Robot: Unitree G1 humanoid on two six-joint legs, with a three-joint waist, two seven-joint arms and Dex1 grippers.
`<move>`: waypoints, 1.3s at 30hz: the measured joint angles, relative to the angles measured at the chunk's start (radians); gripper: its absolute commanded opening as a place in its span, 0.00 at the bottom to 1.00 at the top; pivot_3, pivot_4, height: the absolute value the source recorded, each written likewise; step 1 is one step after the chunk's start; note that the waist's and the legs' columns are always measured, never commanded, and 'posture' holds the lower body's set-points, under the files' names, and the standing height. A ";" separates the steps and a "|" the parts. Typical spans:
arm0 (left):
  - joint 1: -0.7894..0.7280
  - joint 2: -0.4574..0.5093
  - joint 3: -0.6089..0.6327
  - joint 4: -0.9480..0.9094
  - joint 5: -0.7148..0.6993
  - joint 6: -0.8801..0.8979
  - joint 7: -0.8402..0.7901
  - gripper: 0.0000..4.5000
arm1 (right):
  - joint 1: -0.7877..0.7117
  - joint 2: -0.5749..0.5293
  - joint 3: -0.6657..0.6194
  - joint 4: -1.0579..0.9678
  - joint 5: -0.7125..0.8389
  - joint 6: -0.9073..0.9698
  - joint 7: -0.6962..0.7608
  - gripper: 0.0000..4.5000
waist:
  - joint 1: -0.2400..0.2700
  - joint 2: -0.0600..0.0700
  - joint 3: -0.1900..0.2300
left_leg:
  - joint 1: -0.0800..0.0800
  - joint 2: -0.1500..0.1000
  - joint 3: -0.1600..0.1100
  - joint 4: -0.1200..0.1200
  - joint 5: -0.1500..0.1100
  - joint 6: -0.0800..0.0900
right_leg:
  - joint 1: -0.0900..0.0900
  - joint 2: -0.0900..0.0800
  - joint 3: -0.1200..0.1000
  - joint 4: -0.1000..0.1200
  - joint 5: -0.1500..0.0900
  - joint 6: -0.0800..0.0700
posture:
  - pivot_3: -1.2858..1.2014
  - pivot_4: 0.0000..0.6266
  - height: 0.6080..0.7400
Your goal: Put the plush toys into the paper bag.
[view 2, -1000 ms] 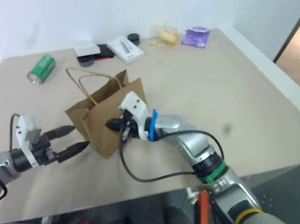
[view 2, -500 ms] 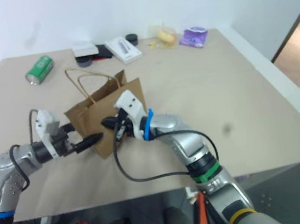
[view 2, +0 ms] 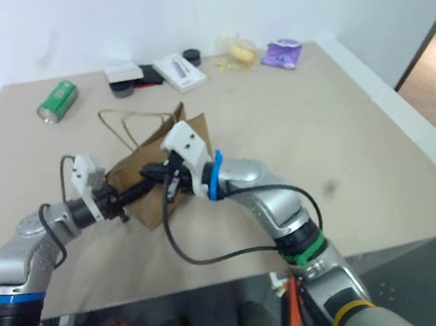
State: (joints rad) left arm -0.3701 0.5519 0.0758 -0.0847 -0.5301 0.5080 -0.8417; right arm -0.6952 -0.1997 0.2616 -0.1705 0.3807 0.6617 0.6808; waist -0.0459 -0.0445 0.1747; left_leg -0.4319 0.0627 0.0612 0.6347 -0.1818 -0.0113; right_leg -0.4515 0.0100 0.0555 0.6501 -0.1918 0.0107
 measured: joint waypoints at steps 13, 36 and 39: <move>-0.022 0.057 0.013 0.005 -0.079 0.041 -0.151 0.00 | 0.060 -0.686 -0.479 -0.059 0.501 0.284 0.500 0.77 | 0.002 0.001 0.001 | 0.001 -0.002 0.000 0.000 -0.001 0.002 | 0.001 0.000 0.001 -0.001 -0.004 -0.005 | 0.52 0.24 1.00; -0.011 0.161 -0.120 -0.064 -0.051 0.019 -0.406 0.44 | 0.033 -0.911 -0.420 0.169 0.372 0.126 0.801 1.00 | 0.000 0.003 0.002 | 0.002 -0.001 0.002 0.000 -0.002 0.003 | 0.000 0.001 0.003 0.000 -0.004 -0.006 | 0.52 0.24 1.00; 0.000 0.167 -0.089 -0.099 -0.084 0.058 -0.382 0.75 | 0.033 -0.911 -0.420 0.154 0.380 0.134 0.801 1.00 | -0.001 0.003 0.002 | 0.002 -0.001 0.002 0.001 -0.002 0.003 | 0.000 0.001 0.003 0.000 -0.004 -0.006 | 0.52 0.24 1.00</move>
State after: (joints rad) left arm -0.3697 0.7187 -0.0129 -0.1835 -0.6141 0.5664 -1.2237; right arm -0.6627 -1.1111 -0.1579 -0.0165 0.7611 0.7956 1.4815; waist -0.0465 -0.0412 0.1770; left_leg -0.4297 0.0619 0.0632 0.6353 -0.1835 -0.0086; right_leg -0.4514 0.0109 0.0589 0.6499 -0.1956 0.0049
